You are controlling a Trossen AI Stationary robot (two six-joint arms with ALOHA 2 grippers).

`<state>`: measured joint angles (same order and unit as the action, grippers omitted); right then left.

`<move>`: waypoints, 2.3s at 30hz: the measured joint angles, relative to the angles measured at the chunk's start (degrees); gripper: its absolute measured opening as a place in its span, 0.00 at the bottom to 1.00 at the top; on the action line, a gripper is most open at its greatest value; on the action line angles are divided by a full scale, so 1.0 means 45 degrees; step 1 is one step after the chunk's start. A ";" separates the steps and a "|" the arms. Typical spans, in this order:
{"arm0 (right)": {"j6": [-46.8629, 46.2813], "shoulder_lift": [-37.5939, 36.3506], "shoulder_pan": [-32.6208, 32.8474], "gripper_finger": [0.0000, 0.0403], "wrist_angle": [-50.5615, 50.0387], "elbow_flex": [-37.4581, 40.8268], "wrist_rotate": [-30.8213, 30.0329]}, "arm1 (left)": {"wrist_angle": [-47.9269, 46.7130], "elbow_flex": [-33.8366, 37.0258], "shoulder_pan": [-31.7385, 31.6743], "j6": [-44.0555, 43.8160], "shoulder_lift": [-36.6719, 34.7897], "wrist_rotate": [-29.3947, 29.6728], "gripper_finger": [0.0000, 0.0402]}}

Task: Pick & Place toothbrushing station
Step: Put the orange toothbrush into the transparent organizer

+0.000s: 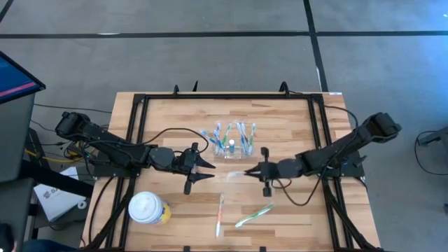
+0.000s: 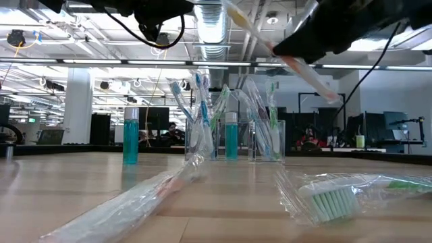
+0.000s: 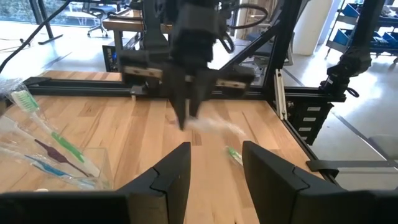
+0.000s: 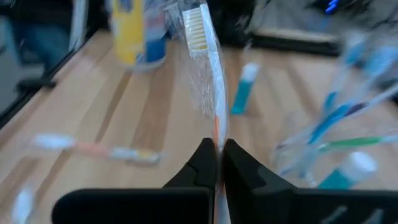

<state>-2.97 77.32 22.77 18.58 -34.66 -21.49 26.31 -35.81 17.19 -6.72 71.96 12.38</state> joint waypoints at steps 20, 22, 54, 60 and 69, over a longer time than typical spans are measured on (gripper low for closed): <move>0.1134 -0.0082 -0.2099 0.00 0.8779 0.3106 -0.0566 | 0.0079 -0.0004 -0.0001 -0.0001 0.0000 -0.0033 0.34; 0.1134 -0.0027 -0.2250 0.00 0.9408 0.3283 -0.0563 | 0.0082 -0.0003 0.0000 -0.0001 -0.0002 -0.0033 0.34; 0.0430 0.5017 -0.4871 0.00 1.5837 0.3630 0.0867 | 0.0072 -0.0005 -0.0003 -0.0001 0.0000 -0.0002 0.34; 0.0032 0.5645 -0.5125 0.00 1.5856 0.3601 0.0977 | 0.0067 -0.0005 0.0000 -0.0001 0.0000 -0.0043 0.34; 0.0077 0.5654 -0.5149 0.01 1.5824 0.3601 0.1149 | 0.0067 -0.0005 -0.0003 -0.0001 0.0000 -0.0035 0.34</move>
<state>-2.63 102.76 -0.40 89.78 -18.46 -16.32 26.61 -35.83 17.18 -6.72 71.96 12.22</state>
